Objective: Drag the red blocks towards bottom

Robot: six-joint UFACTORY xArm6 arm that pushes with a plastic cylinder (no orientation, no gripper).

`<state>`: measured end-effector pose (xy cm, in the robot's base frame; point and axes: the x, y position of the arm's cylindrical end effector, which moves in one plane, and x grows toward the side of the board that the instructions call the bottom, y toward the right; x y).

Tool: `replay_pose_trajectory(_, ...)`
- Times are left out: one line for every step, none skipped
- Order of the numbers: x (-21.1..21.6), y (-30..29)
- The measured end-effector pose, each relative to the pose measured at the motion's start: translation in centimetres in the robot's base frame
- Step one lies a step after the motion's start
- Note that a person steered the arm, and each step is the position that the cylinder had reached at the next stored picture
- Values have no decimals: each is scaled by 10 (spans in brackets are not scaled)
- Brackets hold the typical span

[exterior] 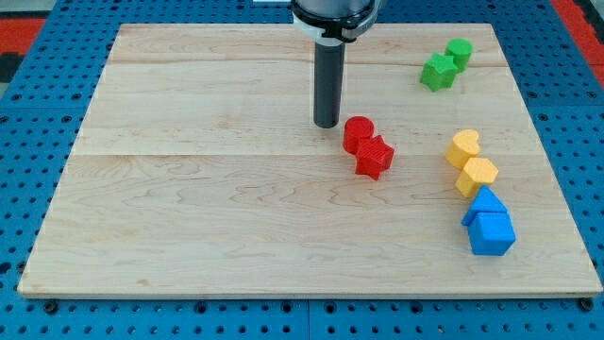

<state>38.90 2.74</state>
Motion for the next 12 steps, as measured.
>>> replay_pose_trajectory(-5,28)
replay_pose_trajectory(0,34)
replay_pose_trajectory(4,32)
replay_pose_trajectory(31,32)
replay_pose_trajectory(46,27)
replay_pose_trajectory(44,27)
replay_pose_trajectory(46,51)
replay_pose_trajectory(64,62)
replay_pose_trajectory(65,62)
replay_pose_trajectory(65,62)
replay_pose_trajectory(64,62)
replay_pose_trajectory(64,64)
